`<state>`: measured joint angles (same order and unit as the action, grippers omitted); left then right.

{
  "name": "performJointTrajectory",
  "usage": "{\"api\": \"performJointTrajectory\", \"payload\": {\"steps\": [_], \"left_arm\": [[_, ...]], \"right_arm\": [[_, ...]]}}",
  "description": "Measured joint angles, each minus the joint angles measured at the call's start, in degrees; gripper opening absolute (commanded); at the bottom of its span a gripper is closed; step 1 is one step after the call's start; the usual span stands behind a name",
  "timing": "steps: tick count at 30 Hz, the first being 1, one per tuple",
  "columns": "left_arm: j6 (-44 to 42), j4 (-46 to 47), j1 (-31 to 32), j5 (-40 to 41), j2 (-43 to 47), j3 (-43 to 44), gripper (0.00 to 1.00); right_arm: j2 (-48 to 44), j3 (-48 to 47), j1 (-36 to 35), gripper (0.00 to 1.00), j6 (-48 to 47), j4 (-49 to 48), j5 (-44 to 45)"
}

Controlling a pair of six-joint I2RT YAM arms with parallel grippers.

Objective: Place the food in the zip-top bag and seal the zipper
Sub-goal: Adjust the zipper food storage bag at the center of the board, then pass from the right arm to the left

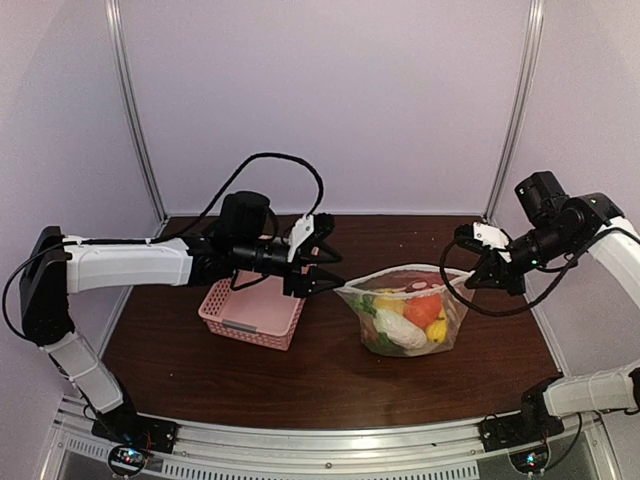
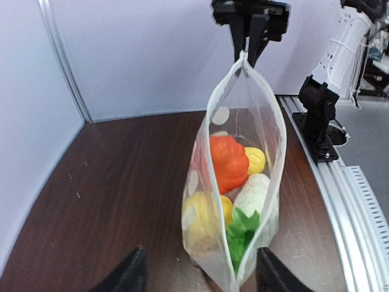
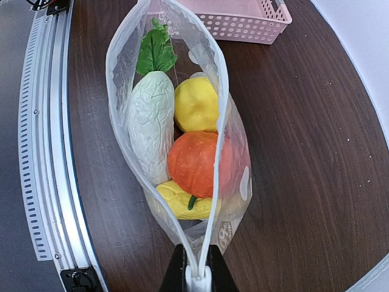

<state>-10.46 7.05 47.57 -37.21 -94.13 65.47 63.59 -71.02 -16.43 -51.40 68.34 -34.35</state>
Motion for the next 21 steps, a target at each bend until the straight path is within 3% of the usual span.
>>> {"api": "performJointTrajectory", "payload": {"steps": [4, 11, 13, 18, 21], "left_arm": [[-2.8, 3.2, 6.0, 4.1, -1.1, 3.0, 0.85], [-4.5, 4.6, 11.4, 2.4, -13.9, 21.4, 0.91], [-3.9, 4.5, 12.2, 2.5, -16.3, 24.2, 0.97], [-0.8, 4.8, 14.4, 4.6, -19.9, 27.1, 0.97], [0.5, 4.6, 15.1, 4.8, -21.9, 28.5, 0.92]], "right_arm": [[2.2, -0.1, -0.5, 0.00, -0.8, 1.5, -1.1], [3.0, -2.7, -0.8, 0.00, -0.1, 1.9, -3.2], [3.0, -2.9, -0.9, 0.00, 0.3, 1.7, -3.6], [2.5, -2.9, -1.0, 0.00, 1.0, 1.7, -4.7], [1.9, -2.9, -1.0, 0.00, 1.7, 1.5, -5.1]]}}
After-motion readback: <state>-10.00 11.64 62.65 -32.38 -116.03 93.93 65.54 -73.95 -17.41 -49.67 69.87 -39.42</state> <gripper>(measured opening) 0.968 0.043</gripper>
